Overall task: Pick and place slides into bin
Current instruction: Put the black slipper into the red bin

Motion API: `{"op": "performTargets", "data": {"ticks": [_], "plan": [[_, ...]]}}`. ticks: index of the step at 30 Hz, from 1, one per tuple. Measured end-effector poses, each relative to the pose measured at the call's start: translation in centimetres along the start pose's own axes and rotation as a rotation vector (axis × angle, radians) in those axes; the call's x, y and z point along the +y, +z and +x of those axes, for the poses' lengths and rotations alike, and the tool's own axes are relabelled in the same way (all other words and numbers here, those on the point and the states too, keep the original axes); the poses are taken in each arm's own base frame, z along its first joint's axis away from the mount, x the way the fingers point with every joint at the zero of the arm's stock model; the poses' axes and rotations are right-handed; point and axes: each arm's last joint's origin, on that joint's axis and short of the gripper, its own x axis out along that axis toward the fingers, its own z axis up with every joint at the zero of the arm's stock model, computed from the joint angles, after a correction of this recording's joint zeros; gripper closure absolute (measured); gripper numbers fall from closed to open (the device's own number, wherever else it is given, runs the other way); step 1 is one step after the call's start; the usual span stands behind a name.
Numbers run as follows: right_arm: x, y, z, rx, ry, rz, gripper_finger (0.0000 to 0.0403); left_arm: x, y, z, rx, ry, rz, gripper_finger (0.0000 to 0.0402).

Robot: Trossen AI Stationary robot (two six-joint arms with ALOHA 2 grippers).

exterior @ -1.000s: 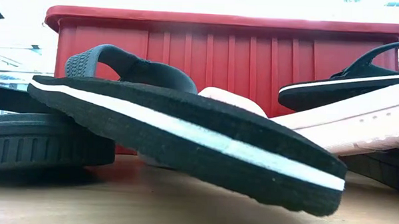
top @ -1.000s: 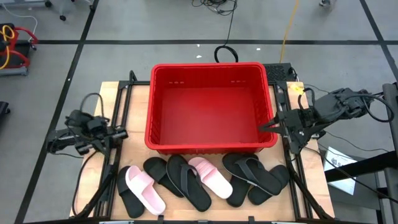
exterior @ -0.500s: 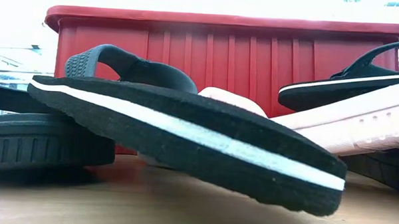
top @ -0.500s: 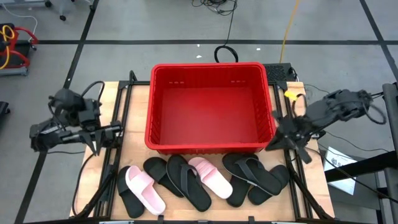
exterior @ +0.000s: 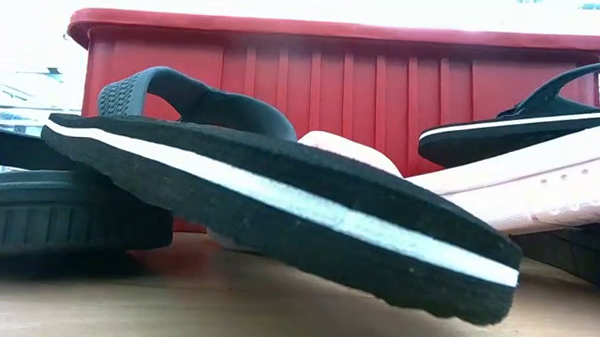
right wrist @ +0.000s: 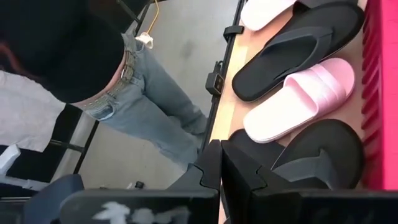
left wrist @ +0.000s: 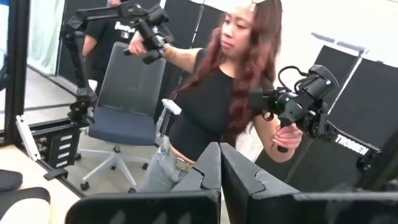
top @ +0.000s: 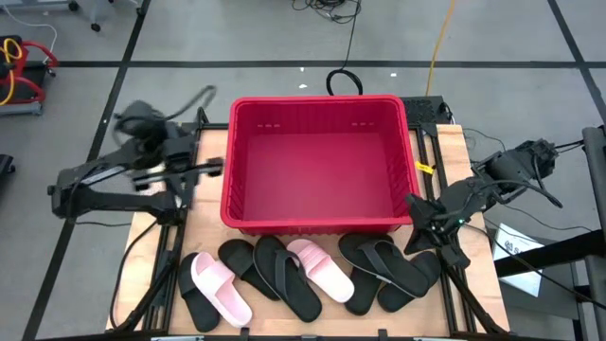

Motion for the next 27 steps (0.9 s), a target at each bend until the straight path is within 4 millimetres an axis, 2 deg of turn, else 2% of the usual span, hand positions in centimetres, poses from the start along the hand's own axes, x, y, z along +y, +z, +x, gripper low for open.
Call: {"op": "performTargets", "data": {"ticks": [3, 6, 14, 18, 21, 24, 27], "plan": [[0.3, -0.2, 0.1, -0.005, -0.015, -0.002, 0.0403, 2.0, 0.4, 0.1, 0.001, -0.004, -0.002, 0.0392], [0.7, -0.6, 0.1, 0.018, -0.005, -0.022, 0.0403, 2.9, 1.5, 0.1, 0.001, -0.005, 0.084, 0.0382], [1.6, -1.5, 0.2, 0.075, 0.021, -0.066, 0.0403, 4.8, 7.7, 0.0, -0.008, 0.005, 0.291, 0.0376], [2.0, -1.8, 0.2, 0.084, 0.034, -0.085, 0.0403, 7.7, 10.0, -1.0, -0.013, 0.044, 0.388, 0.0375], [2.2, -1.9, 0.3, 0.077, 0.023, -0.095, 0.0403, 10.6, 10.5, -2.3, -0.022, 0.084, 0.355, 0.0375], [2.3, -2.0, 0.3, 0.068, 0.010, -0.098, 0.0403, 13.6, 9.9, -3.8, -0.037, 0.125, 0.252, 0.0376], [2.5, -2.0, 0.3, 0.061, 0.021, -0.107, 0.0403, 15.4, 9.3, -5.7, -0.057, 0.177, 0.196, 0.0376]]}}
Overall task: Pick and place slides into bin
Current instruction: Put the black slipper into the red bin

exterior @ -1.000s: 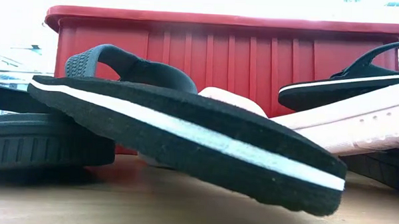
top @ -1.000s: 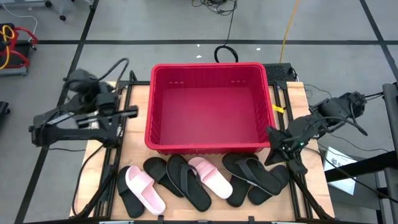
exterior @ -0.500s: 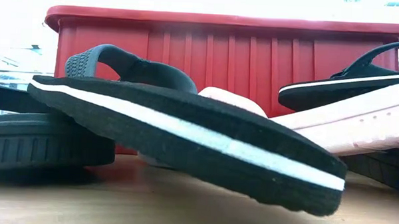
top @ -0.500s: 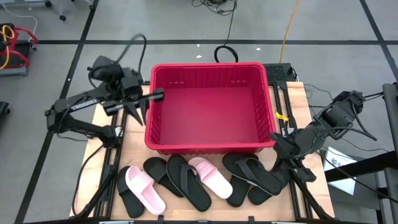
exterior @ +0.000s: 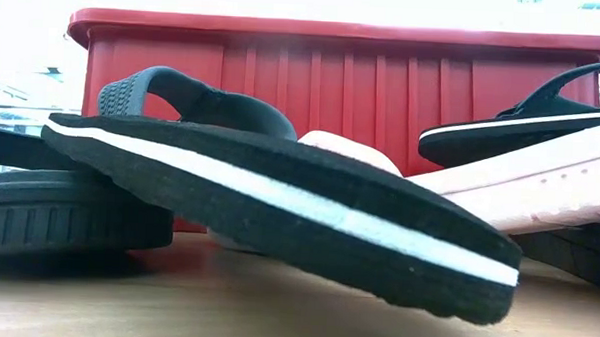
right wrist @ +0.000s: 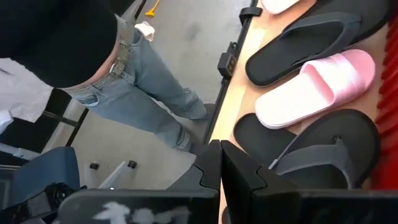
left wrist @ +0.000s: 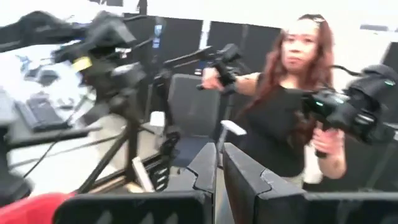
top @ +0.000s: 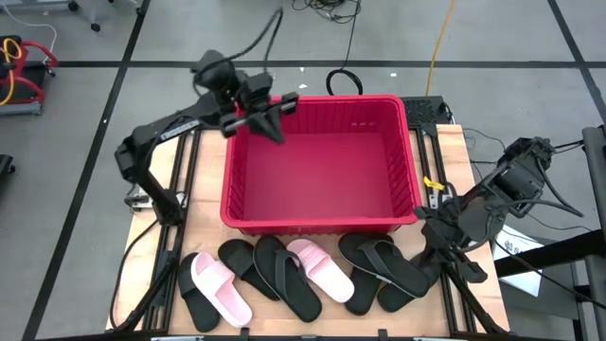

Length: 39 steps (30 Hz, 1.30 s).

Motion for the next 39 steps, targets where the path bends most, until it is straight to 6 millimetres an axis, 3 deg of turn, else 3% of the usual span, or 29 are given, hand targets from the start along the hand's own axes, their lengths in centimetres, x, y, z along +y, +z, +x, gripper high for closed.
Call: {"op": "performTargets", "data": {"ticks": [5, 10, 14, 22, 26, 29, 31, 39], "plan": [[0.0, 0.0, 0.0, -0.012, -0.020, 0.000, 0.0403, 0.3, 0.6, -3.3, -0.074, 0.160, 0.078, 0.0376], [0.0, 0.0, 0.0, -0.011, -0.017, -0.003, 0.0403, 0.4, 0.9, -5.7, -0.185, 0.320, 0.043, 0.0376], [0.0, 0.0, 0.0, -0.014, -0.022, -0.009, 0.0403, 0.4, 1.4, -6.0, -0.296, 0.404, -0.013, 0.0376], [-0.1, 0.1, 0.0, -0.026, -0.043, -0.007, 0.0403, 0.0, 2.0, -6.4, -0.346, 0.575, 0.196, 0.0376], [-0.2, 0.1, 0.0, -0.042, -0.073, -0.007, 0.0403, -1.0, 1.9, -6.8, -0.306, 0.869, 0.238, 0.0376], [-0.3, 0.1, 0.0, -0.055, -0.094, -0.007, 0.0403, -2.5, 1.6, -6.7, -0.205, 1.154, 0.248, 0.0376], [-0.3, 0.2, -0.1, -0.064, -0.111, -0.007, 0.0403, -4.0, 1.8, -6.0, -0.137, 1.252, 0.261, 0.0376], [-0.2, 0.0, 0.0, -0.047, -0.106, -0.013, 0.0403, -11.0, 2.0, -2.2, 0.062, 1.331, 0.243, 0.0376]]}}
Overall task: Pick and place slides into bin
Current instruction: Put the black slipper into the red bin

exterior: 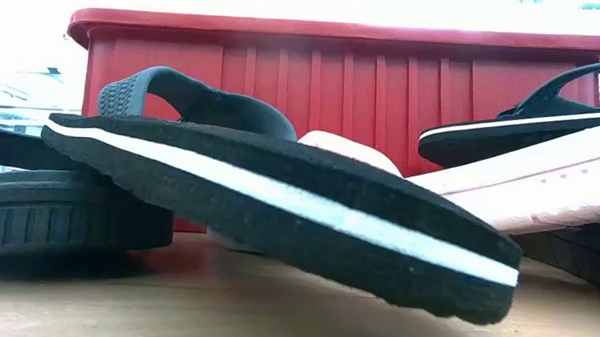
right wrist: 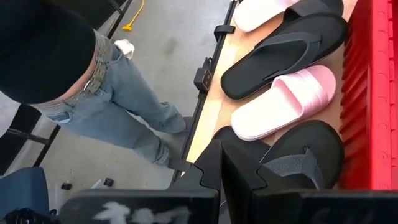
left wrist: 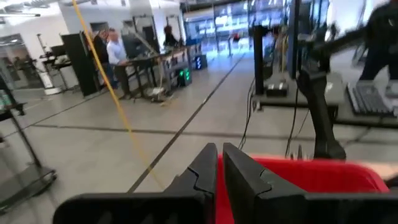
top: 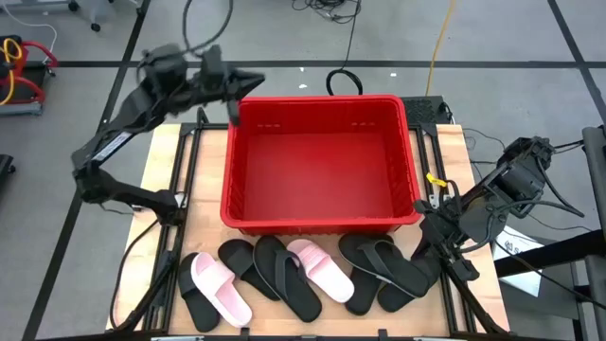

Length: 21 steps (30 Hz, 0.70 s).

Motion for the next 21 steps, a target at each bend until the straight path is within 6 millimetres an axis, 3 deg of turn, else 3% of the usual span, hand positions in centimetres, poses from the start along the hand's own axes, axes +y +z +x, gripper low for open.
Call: {"op": "performTargets", "data": {"ticks": [5, 9, 21], "plan": [[0.1, -1.2, 1.5, 0.068, -0.011, -0.024, 0.0403, -3.6, 0.4, -3.0, 0.111, 0.074, 0.045, 0.0376], [0.2, -2.5, 3.6, 0.123, -0.021, -0.047, 0.0403, -6.2, 0.3, -4.1, 0.177, 0.048, 0.055, 0.0376], [-1.0, -7.1, 10.0, 0.024, 0.004, 0.051, 0.0403, -13.2, -1.2, -2.8, 0.326, -0.118, 0.165, 0.0376]]}}
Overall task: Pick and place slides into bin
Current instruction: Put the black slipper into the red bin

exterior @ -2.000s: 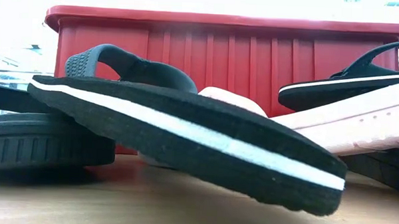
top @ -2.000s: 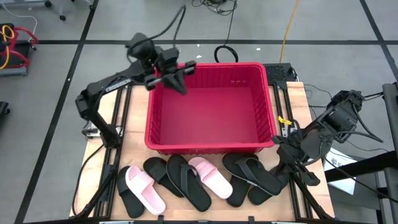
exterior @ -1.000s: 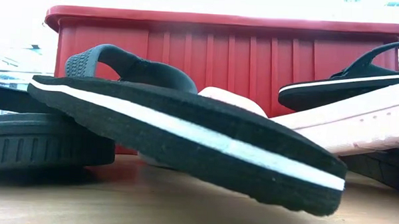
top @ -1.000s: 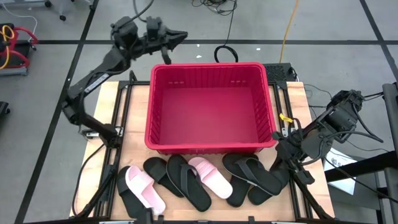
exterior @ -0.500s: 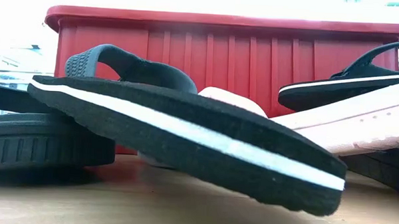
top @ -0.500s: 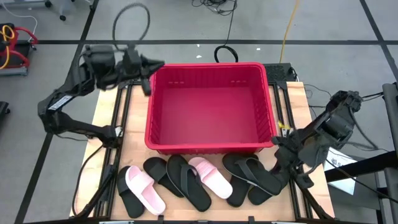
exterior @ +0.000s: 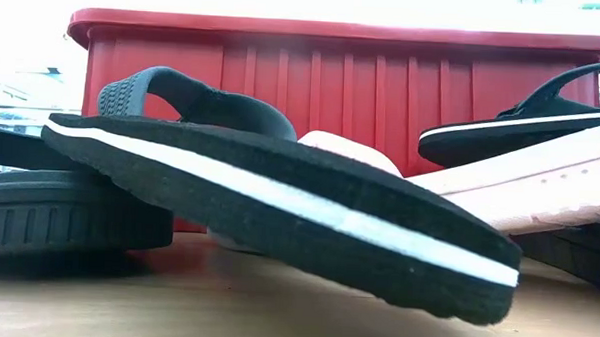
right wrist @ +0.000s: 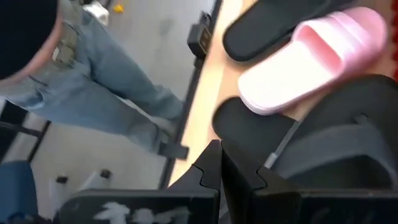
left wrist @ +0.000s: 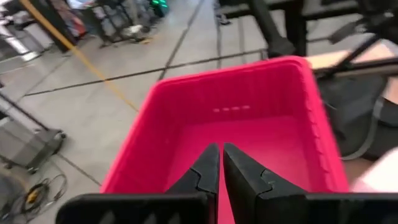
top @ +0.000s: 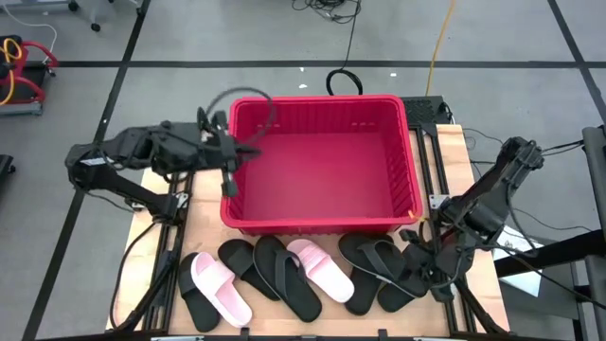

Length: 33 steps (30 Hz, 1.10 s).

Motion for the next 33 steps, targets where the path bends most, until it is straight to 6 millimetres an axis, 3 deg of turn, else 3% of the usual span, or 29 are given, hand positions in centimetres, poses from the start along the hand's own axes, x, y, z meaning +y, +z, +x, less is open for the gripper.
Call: {"op": "performTargets", "data": {"ticks": [9, 21, 28, 33], "plan": [[-1.6, -2.6, 2.8, 0.012, -0.027, -0.046, 0.0403, -2.8, -0.3, 1.6, 0.085, -0.041, -0.039, 0.0376], [-1.7, -2.7, 2.9, 0.015, -0.032, 0.042, 0.0403, -3.7, -0.2, 1.1, 0.074, -0.033, -0.064, 0.0376], [0.0, -4.0, 2.6, 0.037, 0.020, 0.089, 0.0403, -3.8, -0.2, 1.1, 0.074, -0.033, -0.063, 0.0376], [1.0, -4.9, 2.4, -0.063, -0.069, 0.094, 0.0403, -3.8, -0.2, 1.1, 0.074, -0.033, -0.063, 0.0376]]}}
